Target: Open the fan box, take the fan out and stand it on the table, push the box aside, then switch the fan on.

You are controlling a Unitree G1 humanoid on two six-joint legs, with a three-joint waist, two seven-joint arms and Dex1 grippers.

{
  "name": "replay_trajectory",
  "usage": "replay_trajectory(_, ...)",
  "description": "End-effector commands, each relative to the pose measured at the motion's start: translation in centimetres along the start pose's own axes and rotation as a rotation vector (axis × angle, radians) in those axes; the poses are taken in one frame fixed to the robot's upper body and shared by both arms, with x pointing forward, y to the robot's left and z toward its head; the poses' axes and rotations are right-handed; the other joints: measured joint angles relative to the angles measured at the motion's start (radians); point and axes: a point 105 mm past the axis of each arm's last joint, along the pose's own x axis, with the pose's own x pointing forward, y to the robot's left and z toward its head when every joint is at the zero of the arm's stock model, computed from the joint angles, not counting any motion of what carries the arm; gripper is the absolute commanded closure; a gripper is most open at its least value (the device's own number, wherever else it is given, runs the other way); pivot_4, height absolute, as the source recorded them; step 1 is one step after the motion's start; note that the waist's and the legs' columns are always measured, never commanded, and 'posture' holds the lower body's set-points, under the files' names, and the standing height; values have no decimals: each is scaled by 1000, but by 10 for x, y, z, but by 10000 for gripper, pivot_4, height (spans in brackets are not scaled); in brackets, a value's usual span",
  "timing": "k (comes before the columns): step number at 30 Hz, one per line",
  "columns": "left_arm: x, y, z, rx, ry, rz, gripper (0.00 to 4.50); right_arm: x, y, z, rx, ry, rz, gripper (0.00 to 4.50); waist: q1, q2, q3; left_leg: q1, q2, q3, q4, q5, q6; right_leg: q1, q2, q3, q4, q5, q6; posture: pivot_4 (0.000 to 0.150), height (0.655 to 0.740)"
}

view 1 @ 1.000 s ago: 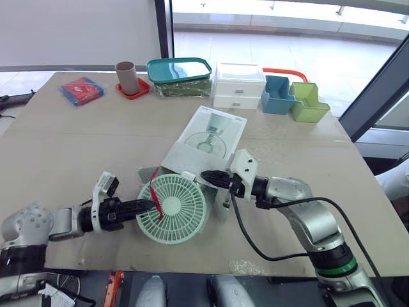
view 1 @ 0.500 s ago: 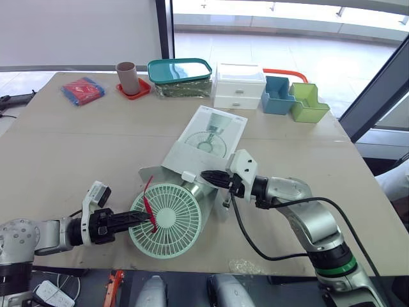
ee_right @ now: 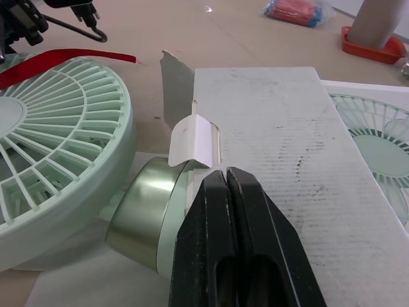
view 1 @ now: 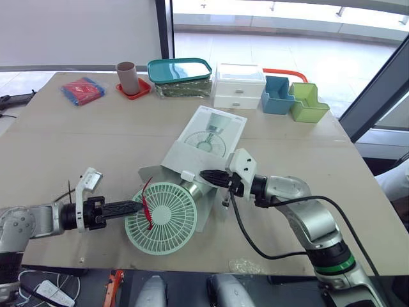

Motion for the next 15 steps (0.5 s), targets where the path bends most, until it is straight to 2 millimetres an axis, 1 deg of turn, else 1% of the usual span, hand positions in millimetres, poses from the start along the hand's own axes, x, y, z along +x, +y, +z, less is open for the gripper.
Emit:
replay_trajectory(1, -10, -8, 26, 395, -3, 31, 741, 0, 1, -12, 31, 41, 11, 45000, 0, 0, 0, 0, 0, 1, 0, 0, 0, 0, 0, 0, 0, 0, 0, 1500, 7400)
replay_trajectory(5, -17, -9, 41, 626, -45, 102, 741, -1, 1, -13, 30, 41, 11, 45000, 0, 0, 0, 0, 0, 2, 0, 0, 0, 0, -1, 1, 0, 0, 0, 1500, 7400)
replay_trajectory(6, -18, -9, 49, 733, -72, 142, 741, -2, 1, -13, 31, 42, 12, 45000, 0, 0, 0, 0, 0, 2, 0, 0, 0, 0, -1, 1, 0, 0, 0, 1500, 7400)
replay_trajectory(7, -19, -13, 60, 877, -122, 182, 741, -2, 1, -13, 32, 42, 14, 45000, 0, 0, 0, 0, 0, 1, 0, 0, 0, 0, 0, 1, 0, 0, 0, 1500, 7400)
replay_trajectory(8, -19, -19, 66, 949, -154, 187, 741, -2, 1, -13, 32, 42, 17, 45000, 1, 0, 0, 0, 0, 1, 0, 0, 0, 0, -1, 1, 0, 0, 0, 1500, 7400)
replay_trajectory(9, -19, -25, 67, 1044, -169, 186, 741, -3, 1, -14, 32, 44, 21, 45000, 1, 0, 0, 0, 0, 1, 0, 0, 0, 0, -1, 1, -1, 0, 0, 1500, 7400)
replay_trajectory(10, -18, -29, 67, 1096, -173, 179, 741, -3, 2, -14, 31, 46, 23, 45000, 1, 0, 0, 0, 0, 1, 0, 0, 0, 0, -1, 1, 0, 0, 0, 1500, 7400)
replay_trajectory(11, -18, -31, 64, 1107, -172, 168, 741, -3, 2, -14, 30, 46, 26, 45000, 1, -1, 0, -1, 0, 2, 0, 0, 0, 0, -1, 1, -1, 0, 0, 1500, 7400)
replay_trajectory(13, -21, -33, 64, 1202, -179, 179, 741, -4, 2, -15, 29, 47, 31, 45000, 0, 0, 0, 0, 0, 2, 0, 0, 1, 0, -1, 2, -1, 0, 0, 1500, 7400)
replay_trajectory(15, -27, -30, 70, 1282, -200, 226, 741, -4, 2, -15, 30, 47, 34, 45000, 0, 0, 0, 0, 0, 2, 0, 0, 1, 0, 0, 2, 0, 0, 0, 1500, 7400)
